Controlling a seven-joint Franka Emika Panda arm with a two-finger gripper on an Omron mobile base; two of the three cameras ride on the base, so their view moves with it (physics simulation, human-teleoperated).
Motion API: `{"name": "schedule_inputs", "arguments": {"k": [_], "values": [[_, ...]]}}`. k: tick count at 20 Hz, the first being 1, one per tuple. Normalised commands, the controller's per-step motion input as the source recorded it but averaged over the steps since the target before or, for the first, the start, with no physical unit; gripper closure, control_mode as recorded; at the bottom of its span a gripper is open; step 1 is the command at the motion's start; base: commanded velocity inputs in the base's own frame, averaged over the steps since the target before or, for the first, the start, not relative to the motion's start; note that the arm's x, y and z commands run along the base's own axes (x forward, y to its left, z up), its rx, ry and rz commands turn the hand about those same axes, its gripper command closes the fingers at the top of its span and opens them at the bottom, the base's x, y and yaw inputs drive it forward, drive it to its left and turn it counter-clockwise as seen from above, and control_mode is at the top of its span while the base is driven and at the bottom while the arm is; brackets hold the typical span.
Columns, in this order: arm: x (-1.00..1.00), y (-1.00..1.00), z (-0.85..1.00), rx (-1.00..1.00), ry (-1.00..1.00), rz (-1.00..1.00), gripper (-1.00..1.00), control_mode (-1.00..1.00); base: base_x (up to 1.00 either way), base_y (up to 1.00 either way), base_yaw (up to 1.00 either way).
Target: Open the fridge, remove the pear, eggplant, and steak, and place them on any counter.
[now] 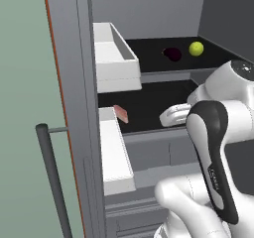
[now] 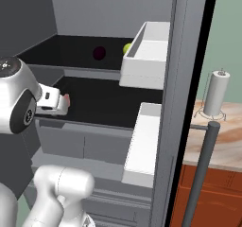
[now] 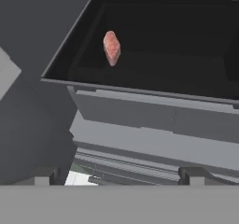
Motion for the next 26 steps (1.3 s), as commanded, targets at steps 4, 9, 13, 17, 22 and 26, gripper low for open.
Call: {"name": "schedule_inputs", "arguments": {"k": [4,9,13,17,22,26], "values": [[0.28,0.06,-0.13,0.01,0.02,0.00,-1.00,-1.00,0.00,0.00,0.00],[0.29,0.10,-0.18,0.00,0.04,0.00,-1.00,-1.00,0.00,0.00,0.00],[0.32,0.30,-0.30,0.00,0.01,0.02,-1.00,-1.00,0.00,0.00,0.00],[0.42,0.26,-0.25,0.00,0.00,0.03,-1.00,-1.00,0.00,0.00,0.00],[0.55,0.23,-0.13,0.01,0.02,0.04,-1.00,-1.00,0.00,0.00,0.00],[0.58,0.21,-0.18,0.00,0.04,0.04,-1.00,-1.00,0.00,0.00,0.00]]}}
